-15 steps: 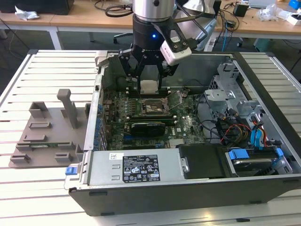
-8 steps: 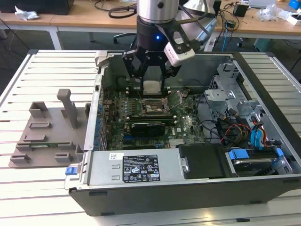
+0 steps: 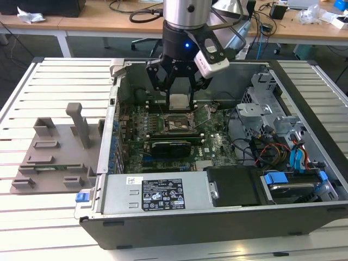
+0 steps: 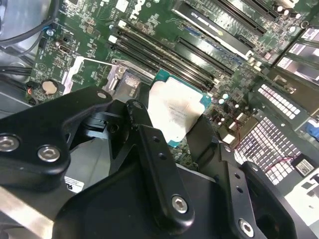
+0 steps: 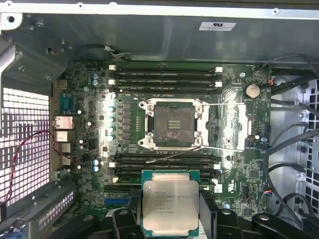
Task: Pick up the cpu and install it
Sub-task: 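Pick up the cpu and move it towards the insertion slot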
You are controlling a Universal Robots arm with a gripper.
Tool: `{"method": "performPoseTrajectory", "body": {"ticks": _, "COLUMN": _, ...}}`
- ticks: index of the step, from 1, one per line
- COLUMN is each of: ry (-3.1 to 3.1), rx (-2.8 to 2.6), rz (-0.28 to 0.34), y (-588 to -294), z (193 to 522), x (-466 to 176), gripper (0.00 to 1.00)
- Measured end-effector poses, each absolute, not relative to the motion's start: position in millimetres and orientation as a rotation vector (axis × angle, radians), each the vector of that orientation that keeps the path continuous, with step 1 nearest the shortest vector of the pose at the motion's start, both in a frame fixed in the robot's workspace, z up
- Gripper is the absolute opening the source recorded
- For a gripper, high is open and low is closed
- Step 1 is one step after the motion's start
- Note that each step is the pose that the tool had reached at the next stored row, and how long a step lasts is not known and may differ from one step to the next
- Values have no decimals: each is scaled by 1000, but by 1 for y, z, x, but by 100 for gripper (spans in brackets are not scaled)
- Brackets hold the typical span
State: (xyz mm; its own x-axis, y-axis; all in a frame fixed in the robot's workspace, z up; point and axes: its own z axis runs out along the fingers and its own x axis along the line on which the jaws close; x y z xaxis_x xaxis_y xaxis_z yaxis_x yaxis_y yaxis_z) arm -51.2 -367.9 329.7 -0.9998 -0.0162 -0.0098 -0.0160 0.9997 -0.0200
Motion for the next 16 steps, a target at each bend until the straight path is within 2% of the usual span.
{"method": "performPoseTrajectory", "body": {"ticks": 16, "ry": 3131, "rx": -25, "rz": -31, "y": -364, "z": 321, "x": -36, "gripper": 55}}
